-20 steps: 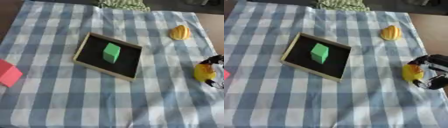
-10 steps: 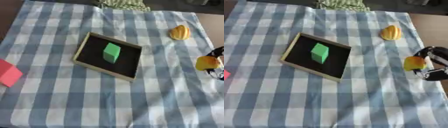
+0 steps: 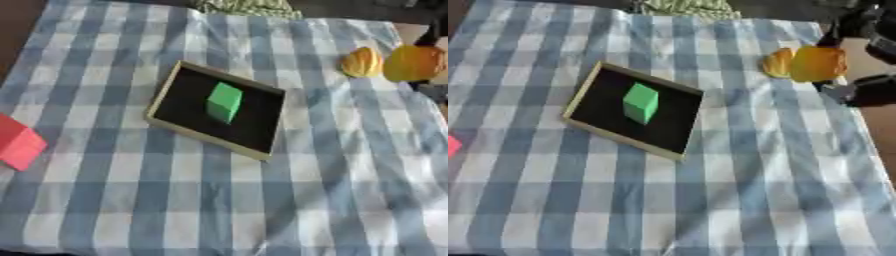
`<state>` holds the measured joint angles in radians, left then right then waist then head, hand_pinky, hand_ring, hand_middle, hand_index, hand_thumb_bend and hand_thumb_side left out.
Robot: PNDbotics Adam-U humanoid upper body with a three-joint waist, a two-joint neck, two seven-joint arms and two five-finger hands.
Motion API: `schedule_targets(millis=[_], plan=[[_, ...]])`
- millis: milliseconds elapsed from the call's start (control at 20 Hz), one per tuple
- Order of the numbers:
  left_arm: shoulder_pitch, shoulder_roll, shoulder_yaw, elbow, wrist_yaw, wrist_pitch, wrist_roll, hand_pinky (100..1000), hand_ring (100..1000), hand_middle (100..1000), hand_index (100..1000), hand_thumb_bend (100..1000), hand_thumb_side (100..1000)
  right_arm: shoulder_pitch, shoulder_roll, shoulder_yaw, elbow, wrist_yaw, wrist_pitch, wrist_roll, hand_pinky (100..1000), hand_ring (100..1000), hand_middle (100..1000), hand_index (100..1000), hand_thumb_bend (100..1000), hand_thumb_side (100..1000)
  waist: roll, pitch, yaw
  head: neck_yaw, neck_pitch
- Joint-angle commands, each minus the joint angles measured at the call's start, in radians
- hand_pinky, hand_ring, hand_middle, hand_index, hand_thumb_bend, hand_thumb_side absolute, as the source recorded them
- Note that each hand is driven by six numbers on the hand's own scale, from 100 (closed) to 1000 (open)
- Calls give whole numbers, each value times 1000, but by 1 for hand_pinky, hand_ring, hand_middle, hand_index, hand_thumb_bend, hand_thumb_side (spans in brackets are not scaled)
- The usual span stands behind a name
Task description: Pick up objects on the table and place them in the box.
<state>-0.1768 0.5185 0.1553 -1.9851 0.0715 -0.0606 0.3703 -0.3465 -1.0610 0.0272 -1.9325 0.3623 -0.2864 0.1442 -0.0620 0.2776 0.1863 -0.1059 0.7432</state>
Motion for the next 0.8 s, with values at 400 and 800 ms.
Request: schedule_targets(millis=[400, 800], plan=[[-14, 16, -6, -15, 3, 1, -12, 994, 773, 692, 839, 100, 616, -315, 119, 184, -4, -95, 8, 197, 798, 557, 441, 618, 100, 111, 1, -13, 17, -20, 7], [-17, 11, -10, -15, 7, 3, -18, 995, 774, 692, 839, 100, 617, -453, 299, 287, 207, 65, 7, 255, 796, 570, 454, 625, 109, 157, 4, -13, 24, -22, -3]])
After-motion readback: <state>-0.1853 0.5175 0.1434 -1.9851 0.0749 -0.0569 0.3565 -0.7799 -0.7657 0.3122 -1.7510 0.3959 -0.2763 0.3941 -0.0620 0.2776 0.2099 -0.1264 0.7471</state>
